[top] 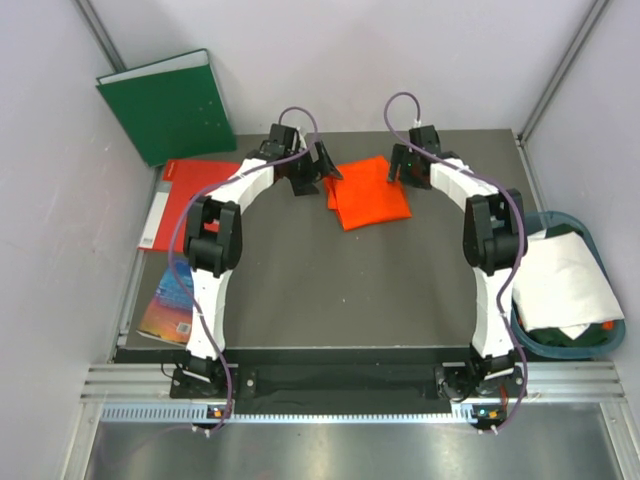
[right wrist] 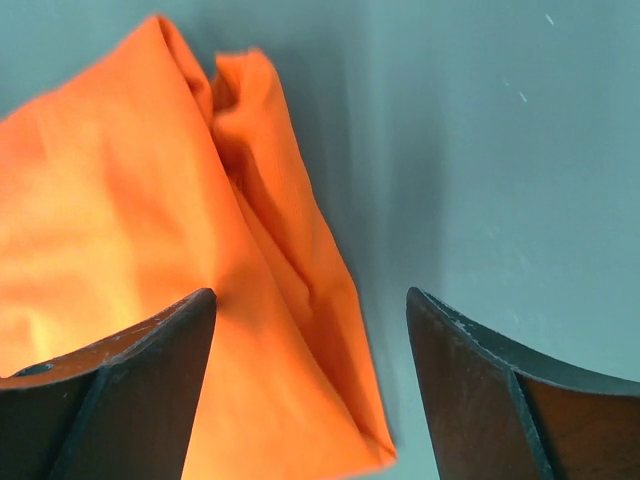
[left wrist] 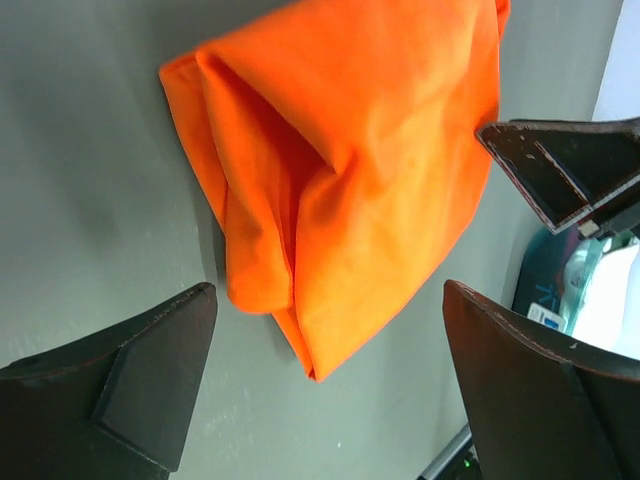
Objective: Fold and stack the t-shirts
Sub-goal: Fold the tshirt
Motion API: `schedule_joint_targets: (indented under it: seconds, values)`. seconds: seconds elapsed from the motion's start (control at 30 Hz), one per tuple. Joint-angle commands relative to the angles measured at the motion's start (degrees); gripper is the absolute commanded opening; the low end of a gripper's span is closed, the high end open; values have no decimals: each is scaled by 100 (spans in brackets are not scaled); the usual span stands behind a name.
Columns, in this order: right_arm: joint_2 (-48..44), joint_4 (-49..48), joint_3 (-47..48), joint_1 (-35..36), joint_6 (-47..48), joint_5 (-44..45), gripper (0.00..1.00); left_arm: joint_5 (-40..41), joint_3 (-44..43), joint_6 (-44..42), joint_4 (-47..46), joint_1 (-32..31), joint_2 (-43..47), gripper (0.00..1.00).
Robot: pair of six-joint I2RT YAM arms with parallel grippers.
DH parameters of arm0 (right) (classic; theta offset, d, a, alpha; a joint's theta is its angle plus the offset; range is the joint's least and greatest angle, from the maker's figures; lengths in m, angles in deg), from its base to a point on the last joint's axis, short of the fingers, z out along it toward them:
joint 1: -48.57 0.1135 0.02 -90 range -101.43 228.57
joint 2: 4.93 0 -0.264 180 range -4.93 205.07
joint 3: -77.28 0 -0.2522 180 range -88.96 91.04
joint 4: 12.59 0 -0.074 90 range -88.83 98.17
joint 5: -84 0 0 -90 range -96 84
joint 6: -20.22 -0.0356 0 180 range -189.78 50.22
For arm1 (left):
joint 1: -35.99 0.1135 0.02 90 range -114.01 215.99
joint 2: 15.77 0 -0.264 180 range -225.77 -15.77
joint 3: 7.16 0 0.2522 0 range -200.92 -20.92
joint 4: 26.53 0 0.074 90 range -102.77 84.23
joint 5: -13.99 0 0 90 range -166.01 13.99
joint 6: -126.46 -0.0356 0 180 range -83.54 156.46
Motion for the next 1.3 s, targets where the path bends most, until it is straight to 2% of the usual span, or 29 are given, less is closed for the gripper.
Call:
schedule_joint_targets:
  seconds: [0.0,0.2,0.37,0.47,0.5,0.53,0.57,0.6,0.63,0.67,0.7,0.8,0.93,1.1,1.27]
  values:
    - [-679,-326,-446,-106,181,-43,77,-195,335,-47,-335,5,405,99]
    - [-820,-642,-1000,-89,14,-500,77,-328,389,-64,-345,-153,97,99]
    - [-338,-528,-807,-89,-4,-931,77,-328,275,-3,-415,-320,-298,97]
    - [14,-230,-509,-45,-30,-1072,75,-380,-49,-2,-353,-399,-658,82]
    - [59,-185,-447,-19,-30,-1089,75,-398,-164,-3,-231,-425,-755,67]
    - [85,-176,-455,-10,-48,-1142,73,-407,-278,-11,-169,-452,-861,55]
    - [138,-176,-446,17,-48,-1308,68,-416,-480,-11,-99,-487,-1036,45]
    - [156,-176,-464,26,-22,-1414,57,-433,-551,-11,-20,-496,-1098,32]
    - [156,-185,-499,34,-30,-1510,48,-451,-595,-3,33,-496,-1142,8]
    - [130,-202,-543,34,-30,-1720,38,-451,-561,15,42,-513,-1134,0]
    - [95,-246,-674,43,-21,-1809,21,-416,-526,15,51,-513,-1108,0]
    - [-168,-264,-1068,69,23,-1968,7,-337,-289,-64,130,-505,-906,0]
    - [-634,-89,-1632,96,145,-2047,6,-424,150,-161,332,-505,-572,0]
    - [-1241,332,-2325,140,304,-2179,7,-609,1196,-170,490,-505,174,0]
    - [-1820,571,-2898,237,357,-2127,13,-627,2074,-388,868,-505,868,1]
